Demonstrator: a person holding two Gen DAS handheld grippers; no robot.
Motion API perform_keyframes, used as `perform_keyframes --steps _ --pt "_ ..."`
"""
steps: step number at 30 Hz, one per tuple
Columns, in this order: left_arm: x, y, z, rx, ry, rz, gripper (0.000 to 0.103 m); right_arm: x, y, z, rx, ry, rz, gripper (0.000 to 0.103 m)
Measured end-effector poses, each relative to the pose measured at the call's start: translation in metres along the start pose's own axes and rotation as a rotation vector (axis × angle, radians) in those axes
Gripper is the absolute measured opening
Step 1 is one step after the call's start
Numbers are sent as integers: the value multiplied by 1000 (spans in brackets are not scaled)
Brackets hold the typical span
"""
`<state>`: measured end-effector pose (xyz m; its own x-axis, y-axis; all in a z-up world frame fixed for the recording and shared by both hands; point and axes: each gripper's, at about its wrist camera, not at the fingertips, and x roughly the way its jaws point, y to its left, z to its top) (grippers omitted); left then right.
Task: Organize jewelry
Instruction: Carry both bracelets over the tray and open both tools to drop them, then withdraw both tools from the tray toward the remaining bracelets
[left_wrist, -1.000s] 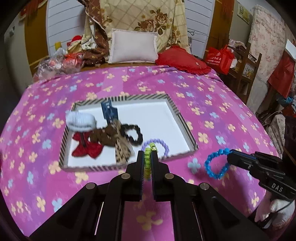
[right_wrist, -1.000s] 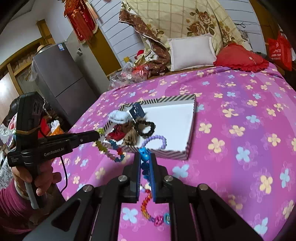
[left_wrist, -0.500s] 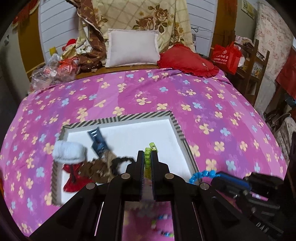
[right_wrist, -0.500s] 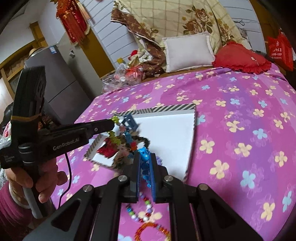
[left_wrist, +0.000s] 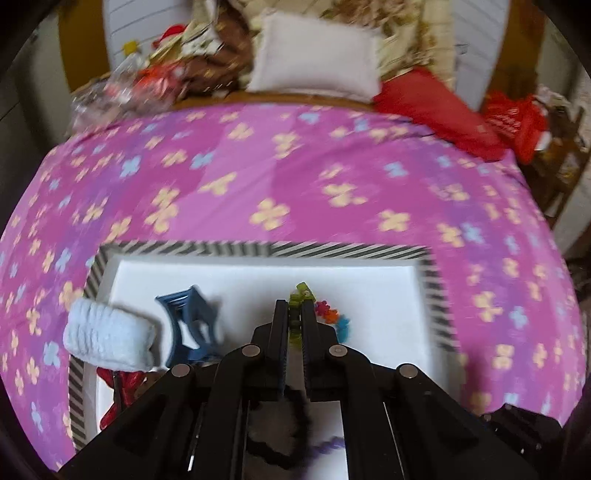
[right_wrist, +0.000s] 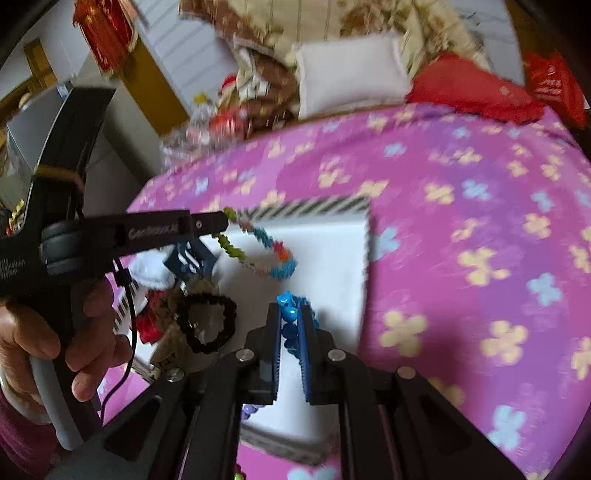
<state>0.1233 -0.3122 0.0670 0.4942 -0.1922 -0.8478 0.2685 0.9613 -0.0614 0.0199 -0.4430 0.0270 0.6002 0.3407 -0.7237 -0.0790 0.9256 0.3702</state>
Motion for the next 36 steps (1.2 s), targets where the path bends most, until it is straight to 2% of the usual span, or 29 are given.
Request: perform_keyframes --steps 4,8,10,12,13,16,20,24,28,33,36 --pt "11 6 -3 5 15 34 10 28 15 3 -53 71 1 9" --pt "13 7 -6 -9 24 33 10 35 15 1 -28 93 22 9" --pt "13 8 -7 -12 31 15 17 32 8 -1 21 91 58 14" --pt "8 8 -9 -14 23 -3 34 23 5 -1 40 69 89 20" --pt "4 8 -10 -16 17 -14 36 17 5 -1 43 56 91 26" --pt "-8 7 -15 -10 8 -39 39 -3 3 -3 51 21 93 35" --pt "-30 7 -27 17 -31 -25 39 -30 0 -12 53 -16 49 43" --pt "-52 9 -42 35 -66 -18 39 -58 1 -23 41 -65 -4 45" --pt "-73 13 -59 38 -98 -2 39 -81 11 -35 7 -107 -56 53" --pt "-97 14 -81 50 -144 32 39 -102 27 -51 -32 -139 -95 56" --pt "-108 17 -92 32 -156 23 39 -111 38 -60 -59 -151 -123 57"
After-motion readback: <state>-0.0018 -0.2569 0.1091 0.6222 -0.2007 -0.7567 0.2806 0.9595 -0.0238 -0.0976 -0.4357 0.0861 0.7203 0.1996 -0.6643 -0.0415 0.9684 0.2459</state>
